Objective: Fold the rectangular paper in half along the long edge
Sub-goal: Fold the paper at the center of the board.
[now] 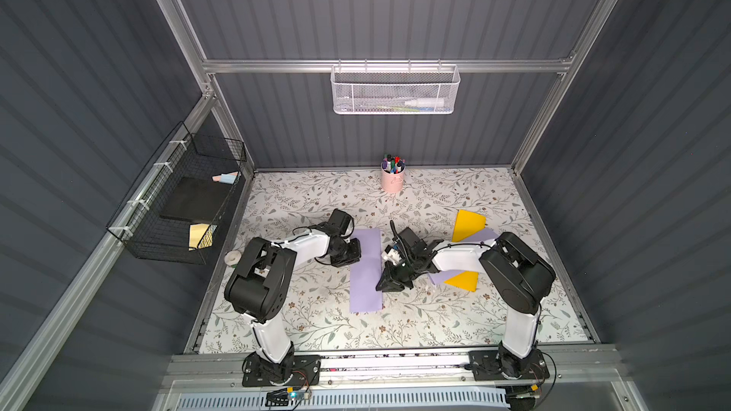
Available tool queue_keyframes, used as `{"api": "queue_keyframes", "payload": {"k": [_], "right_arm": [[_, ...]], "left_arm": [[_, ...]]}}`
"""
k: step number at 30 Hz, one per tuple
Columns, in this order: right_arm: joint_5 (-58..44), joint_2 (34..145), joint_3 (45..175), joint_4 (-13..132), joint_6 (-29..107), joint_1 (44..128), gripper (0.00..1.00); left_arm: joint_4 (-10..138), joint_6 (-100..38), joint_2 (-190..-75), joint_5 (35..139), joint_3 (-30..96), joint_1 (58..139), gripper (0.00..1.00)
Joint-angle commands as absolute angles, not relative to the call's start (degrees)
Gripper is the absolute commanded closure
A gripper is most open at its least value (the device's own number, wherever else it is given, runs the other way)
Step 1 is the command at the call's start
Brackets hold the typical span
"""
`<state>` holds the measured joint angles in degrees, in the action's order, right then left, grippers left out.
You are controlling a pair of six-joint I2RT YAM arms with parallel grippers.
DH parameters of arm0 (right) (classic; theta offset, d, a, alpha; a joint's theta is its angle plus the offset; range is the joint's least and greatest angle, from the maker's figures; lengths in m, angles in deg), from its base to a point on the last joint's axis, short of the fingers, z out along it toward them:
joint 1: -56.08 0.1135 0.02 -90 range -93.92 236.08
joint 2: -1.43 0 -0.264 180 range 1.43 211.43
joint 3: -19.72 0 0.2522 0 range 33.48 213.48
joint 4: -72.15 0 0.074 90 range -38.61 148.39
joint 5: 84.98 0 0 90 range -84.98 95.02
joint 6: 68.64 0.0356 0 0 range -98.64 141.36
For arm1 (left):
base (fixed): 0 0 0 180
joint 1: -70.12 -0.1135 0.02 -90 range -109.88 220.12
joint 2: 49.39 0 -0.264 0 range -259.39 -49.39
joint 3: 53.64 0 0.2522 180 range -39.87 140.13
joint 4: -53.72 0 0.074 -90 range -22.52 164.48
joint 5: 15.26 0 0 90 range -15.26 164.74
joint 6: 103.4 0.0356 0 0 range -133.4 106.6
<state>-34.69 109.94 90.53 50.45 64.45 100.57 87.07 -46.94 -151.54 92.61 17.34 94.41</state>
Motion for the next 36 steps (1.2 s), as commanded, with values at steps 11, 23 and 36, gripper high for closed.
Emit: {"api": "queue_keyframes", "payload": {"k": [11,23,36], "right_arm": [[-35.2,116.3,97.9,50.8,62.3,97.2,0.55],[-34.6,116.5,97.7,52.9,62.8,96.8,0.99],[-33.8,119.1,103.1,51.6,61.6,92.4,0.69]], "left_arm": [[95.3,-45.1,-156.2,85.9,14.3,94.0,1.0],[95.4,-45.0,-156.4,85.7,14.3,94.0,1.0],[95.5,-44.8,-156.5,85.9,14.5,94.0,1.0]]}}
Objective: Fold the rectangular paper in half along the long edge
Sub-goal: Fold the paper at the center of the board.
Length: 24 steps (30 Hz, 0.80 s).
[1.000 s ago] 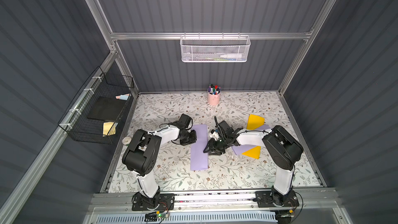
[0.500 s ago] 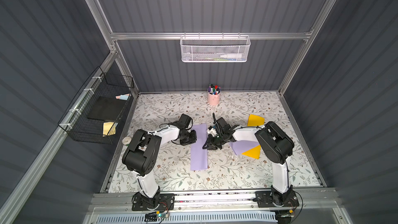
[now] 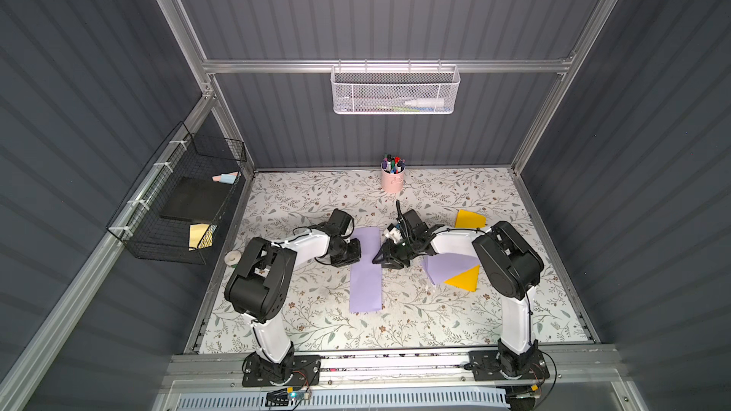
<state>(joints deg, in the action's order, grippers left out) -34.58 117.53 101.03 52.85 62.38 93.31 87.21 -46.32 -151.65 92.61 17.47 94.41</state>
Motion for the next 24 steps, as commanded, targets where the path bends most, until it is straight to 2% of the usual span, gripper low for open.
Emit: {"api": "queue_keyframes", "payload": {"k": [1,3,9,11,14,17,24], "right_arm": [[-34.4,119.8,103.7,51.5,61.5,92.1,0.75],[-34.9,120.7,104.8,51.6,61.0,91.8,0.83],[-34.9,122.5,107.2,50.5,59.5,91.4,0.98],[-34.8,122.8,107.9,50.1,59.3,91.1,0.99],[-33.2,122.3,108.9,47.5,59.1,90.0,0.79],[-31.3,118.9,108.1,45.1,57.9,88.6,0.68],[-25.6,104.1,104.7,37.9,54.2,85.2,0.61]], "left_arm": [[95.5,-44.8,-156.7,85.9,14.4,94.0,1.0],[95.5,-44.7,-156.7,86.0,14.5,94.0,1.0],[95.5,-44.7,-156.6,86.0,14.5,94.0,1.0],[95.6,-44.7,-156.5,86.0,14.5,94.0,1.0],[95.7,-44.7,-156.2,85.8,14.4,94.0,1.0],[95.2,-44.8,-156.4,86.2,14.6,94.0,1.0],[92.6,-46.8,-159.1,87.7,19.5,94.3,1.0]]}}
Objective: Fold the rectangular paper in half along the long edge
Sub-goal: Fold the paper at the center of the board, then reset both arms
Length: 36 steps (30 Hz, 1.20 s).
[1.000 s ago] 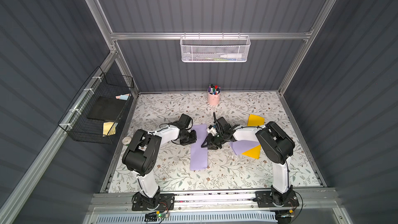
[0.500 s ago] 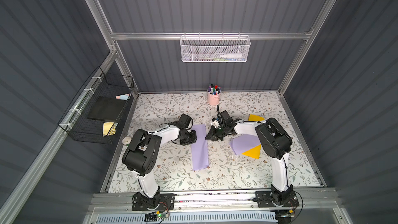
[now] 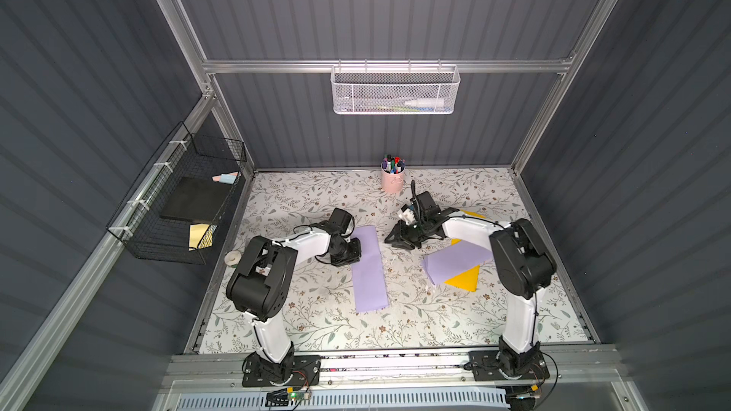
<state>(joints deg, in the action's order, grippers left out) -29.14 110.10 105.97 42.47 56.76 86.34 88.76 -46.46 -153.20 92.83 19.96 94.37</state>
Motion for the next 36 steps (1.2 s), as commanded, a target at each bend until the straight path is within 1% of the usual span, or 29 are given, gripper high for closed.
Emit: {"api": "queue_keyframes", "payload": {"k": [1,5,9,11,12,13,14,15,16,17,18,19,22,23,25,26,27,28,29,30,33,34,36], "right_arm": [[-24.9,102.4,104.1,37.2,54.1,84.8,0.6],[-22.9,95.8,100.6,35.4,53.5,83.2,0.57],[-20.3,91.1,97.9,33.8,53.4,82.1,0.57],[-19.0,88.8,96.8,33.1,53.1,81.5,0.56],[-18.2,87.6,96.2,32.9,53.0,81.3,0.56],[-17.0,86.3,95.9,32.7,52.8,81.2,0.55],[-15.3,84.8,95.6,32.7,52.4,80.9,0.54],[-13.8,83.3,95.4,31.2,52.0,80.7,0.52],[-9.9,81.9,95.3,30.7,51.7,80.5,0.51],[-7.4,80.4,95.4,30.0,51.4,80.1,0.5],[-4.7,79.0,95.7,28.7,50.9,79.6,0.49],[-2.6,77.6,96.1,27.8,50.2,79.2,0.49],[6.9,72.6,97.5,24.4,48.9,78.1,0.46],[11.5,69.9,97.2,23.8,48.6,77.8,0.45],[19.0,64.0,94.9,25.8,46.6,77.2,0.43],[23.6,60.8,92.7,28.0,45.0,77.0,0.34],[28.8,57.9,89.4,31.8,42.8,76.8,0.21],[32.6,55.9,86.8,35.6,41.2,76.4,0.12],[37.6,54.1,84.7,36.7,41.5,76.0,0.01],[40.5,52.9,82.3,38.4,40.5,75.5,0.01],[42.3,51.9,76.4,43.8,34.1,74.6,0.01],[43.3,52.4,75.8,43.9,33.8,74.3,0.01],[47.0,54.4,75.7,42.0,35.7,73.8,0.01]], "left_arm": [[92.4,-47.0,-159.6,88.1,20.6,94.4,1.0],[92.3,-47.6,-162.8,88.8,26.9,95.4,1.0],[94.6,-47.0,-167.2,88.6,37.0,97.1,1.0],[94.2,-46.9,-167.3,88.7,39.3,97.1,0.99],[93.5,-46.9,-166.1,88.7,39.7,97.1,0.93],[92.8,-46.7,-164.6,88.7,39.8,97.1,0.84],[92.2,-46.3,-162.1,88.4,39.7,97.1,0.69],[91.9,-45.8,-159.3,88.1,39.5,97.1,0.5],[91.9,-45.6,-156.8,87.6,39.5,97.1,0.34],[91.6,-45.4,-153.3,87.3,39.3,97.1,0.21],[91.3,-45.0,-149.7,87.1,39.1,97.1,0.13],[91.2,-44.3,-146.4,86.1,38.8,97.1,0.01],[92.5,-41.1,-135.7,79.2,38.0,97.0,0.01],[93.7,-39.4,-132.1,74.9,37.4,96.9,0.01],[95.3,-35.7,-126.5,62.8,35.1,96.3,0.01],[95.1,-33.8,-123.5,56.6,31.5,95.4,0.01],[93.4,-31.9,-120.5,50.6,27.9,94.4,0.01],[91.5,-29.9,-118.0,47.3,24.3,93.2,0.01],[87.6,-25.9,-115.3,45.3,19.5,92.1,0.01],[81.9,-21.5,-113.0,43.6,13.6,91.3,0.01],[70.3,-14.7,-111.1,41.6,1.4,88.2,0.01],[68.4,-14.3,-112.0,41.8,-0.9,87.0,0.01],[65.1,-13.7,-115.9,46.6,-3.8,84.5,0.01]]}}
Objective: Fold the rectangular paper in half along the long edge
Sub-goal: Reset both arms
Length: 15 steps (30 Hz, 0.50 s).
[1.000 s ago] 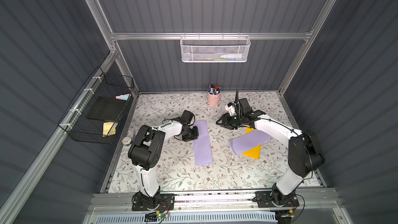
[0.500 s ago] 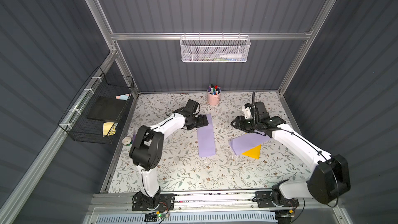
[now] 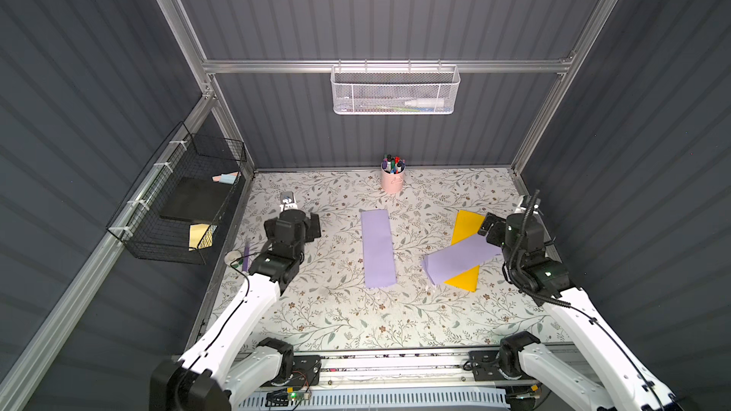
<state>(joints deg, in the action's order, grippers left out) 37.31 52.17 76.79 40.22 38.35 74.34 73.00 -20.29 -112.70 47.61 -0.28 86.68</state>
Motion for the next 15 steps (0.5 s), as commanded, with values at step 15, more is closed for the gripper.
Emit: {"api": "queue_keyframes", "payload": {"k": [15], "right_arm": [[43.2,65.3,56.1,79.6,31.7,66.7,0.01]], "left_arm": [[39.0,-16.0,-139.9,56.5,-11.4,79.8,0.01]]}}
